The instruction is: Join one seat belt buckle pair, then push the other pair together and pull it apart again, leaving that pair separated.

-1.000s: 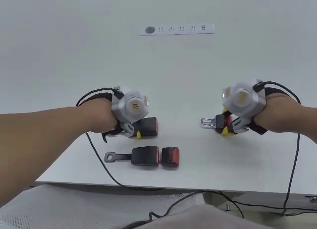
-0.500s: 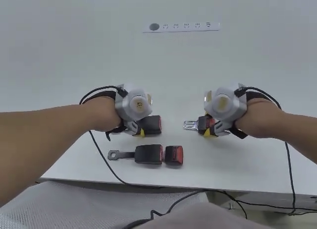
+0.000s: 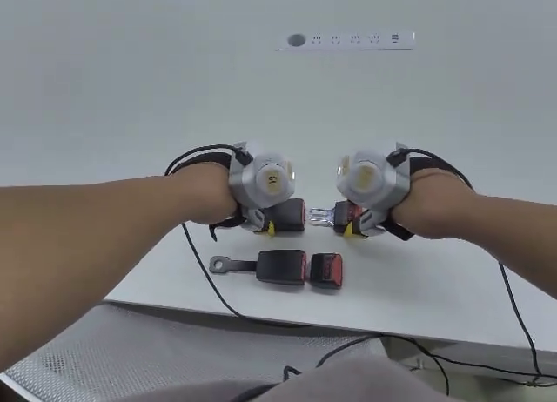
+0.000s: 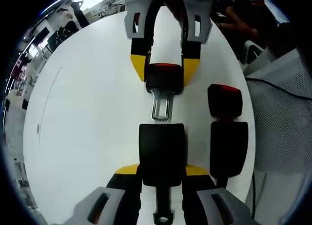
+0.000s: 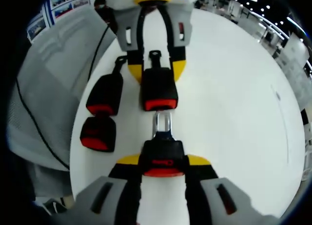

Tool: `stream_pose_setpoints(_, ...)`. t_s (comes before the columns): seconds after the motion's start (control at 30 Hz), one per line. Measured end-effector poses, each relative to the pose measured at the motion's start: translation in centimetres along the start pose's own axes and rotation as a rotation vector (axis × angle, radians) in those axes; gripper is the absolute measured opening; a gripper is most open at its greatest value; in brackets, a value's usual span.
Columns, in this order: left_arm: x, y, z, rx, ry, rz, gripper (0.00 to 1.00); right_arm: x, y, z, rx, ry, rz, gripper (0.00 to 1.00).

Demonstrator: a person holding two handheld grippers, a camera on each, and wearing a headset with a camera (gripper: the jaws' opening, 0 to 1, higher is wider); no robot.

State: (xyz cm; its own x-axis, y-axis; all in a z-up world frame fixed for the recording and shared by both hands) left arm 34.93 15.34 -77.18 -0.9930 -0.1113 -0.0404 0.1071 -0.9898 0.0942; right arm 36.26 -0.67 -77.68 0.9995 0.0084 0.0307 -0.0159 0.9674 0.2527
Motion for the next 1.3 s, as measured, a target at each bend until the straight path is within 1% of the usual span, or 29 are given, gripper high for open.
stream_pose_setpoints(0.1,0.0,0.0,0.0,0.0,-0.001,-0.003,0.32,0.0,0.5,0.0,-0.031,0.007,0.007,0.33)
stream_pose_setpoints(0.2,0.0,0.1,0.0,-0.002,-0.003,-0.003,0.32,-0.1,0.6,0.1,-0.04,0.01,0.021,0.33)
stream_pose_setpoints(0.37,0.0,0.0,0.0,-0.003,0.0,0.003,0.32,-0.4,1.1,0.2,-0.026,-0.012,0.038,0.33)
stream_pose_setpoints(0.4,0.0,0.0,0.0,-0.002,0.0,0.004,0.32,-0.5,1.1,0.2,-0.023,-0.018,0.055,0.33)
stream_pose_setpoints(0.47,0.0,0.1,0.0,0.005,0.0,-0.019,0.32,-0.6,1.4,0.1,-0.006,-0.015,0.063,0.32)
stream_pose_setpoints(0.53,0.0,0.0,0.0,0.011,-0.001,-0.026,0.32,-0.9,1.6,-0.1,0.004,-0.023,0.095,0.32)
stream_pose_setpoints(0.57,0.0,0.0,0.0,0.014,-0.002,-0.031,0.32,-0.8,1.7,-0.2,0.007,-0.022,0.09,0.32)
stream_pose_setpoints(0.6,0.0,0.0,0.0,0.019,-0.002,-0.035,0.32,-0.7,1.7,-0.2,0.02,-0.013,0.063,0.32)
stream_pose_setpoints(0.63,-0.1,-0.1,0.0,0.021,-0.004,-0.03,0.32,-0.6,1.6,-0.2,0.019,-0.012,0.066,0.32)
stream_pose_setpoints(0.67,-0.1,-0.1,0.0,0.023,-0.006,-0.028,0.32,-0.6,1.4,-0.3,0.031,-0.004,0.054,0.31)
stream_pose_setpoints(0.7,-0.1,-0.1,0.0,0.025,-0.008,-0.029,0.32,-0.4,1.3,-0.4,0.06,0.007,0.047,0.31)
stream_pose_setpoints(0.77,-0.1,-0.1,0.0,0.023,-0.01,-0.037,0.32,-0.4,1.0,-0.3,0.076,0.009,0.051,0.31)
stream_pose_setpoints(0.8,-0.1,-0.1,-0.1,0.023,-0.012,-0.041,0.32,-0.4,1.1,-0.3,0.085,0.011,0.036,0.3)
stream_pose_setpoints(0.83,-0.2,-0.1,-0.1,0.023,-0.014,-0.04,0.31,-0.4,1.2,-0.3,0.087,0.012,0.036,0.3)
stream_pose_setpoints(0.87,-0.3,-0.2,-0.2,0.027,-0.021,-0.037,0.31,-0.5,1.3,-0.3,0.094,0.02,0.013,0.3)
stream_pose_setpoints(0.9,-0.4,-0.2,-0.2,0.031,-0.028,-0.025,0.31,-0.5,1.4,-0.3,0.098,0.022,0.007,0.29)
stream_pose_setpoints(1.03,-0.4,-0.3,-0.2,0.04,-0.034,-0.032,0.31,-0.4,1.8,-0.3,0.089,0.016,0.028,0.29)
stream_pose_setpoints(1.07,-0.4,-0.4,-0.2,0.045,-0.033,-0.032,0.31,-0.4,1.8,-0.3,0.094,0.019,0.019,0.28)
stream_pose_setpoints(1.1,-0.4,-0.4,-0.2,0.047,-0.033,-0.033,0.31,-0.5,2.2,-0.4,0.115,0.03,0.008,0.28)
stream_pose_setpoints(1.13,-0.4,-0.5,-0.3,0.054,-0.034,-0.032,0.31,-0.5,2.5,-0.6,0.12,0.031,0.012,0.28)
stream_pose_setpoints(1.2,-0.5,-0.5,-0.4,0.048,-0.035,-0.035,0.31,-0.5,3.1,-0.9,0.106,0.023,0.016,0.28)
stream_pose_setpoints(1.3,-0.5,-0.5,-0.5,0.042,-0.033,-0.031,0.31,-0.4,2.8,-0.7,0.113,0.025,0.013,0.28)
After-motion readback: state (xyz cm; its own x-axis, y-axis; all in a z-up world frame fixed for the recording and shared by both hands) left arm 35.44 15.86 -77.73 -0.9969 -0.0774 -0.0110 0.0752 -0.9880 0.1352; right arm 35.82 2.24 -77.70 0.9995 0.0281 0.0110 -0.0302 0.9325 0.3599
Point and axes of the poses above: the centre of the closed fingertips' face, and the gripper's own axes: z roughly backward along the fingers, x roughly to its right, y roughly out of its top, the point moved 9 cm from there along z, roughly backward along the fingers, and after that the axes turned 10 degrees about -x, right-handed, at the moved point
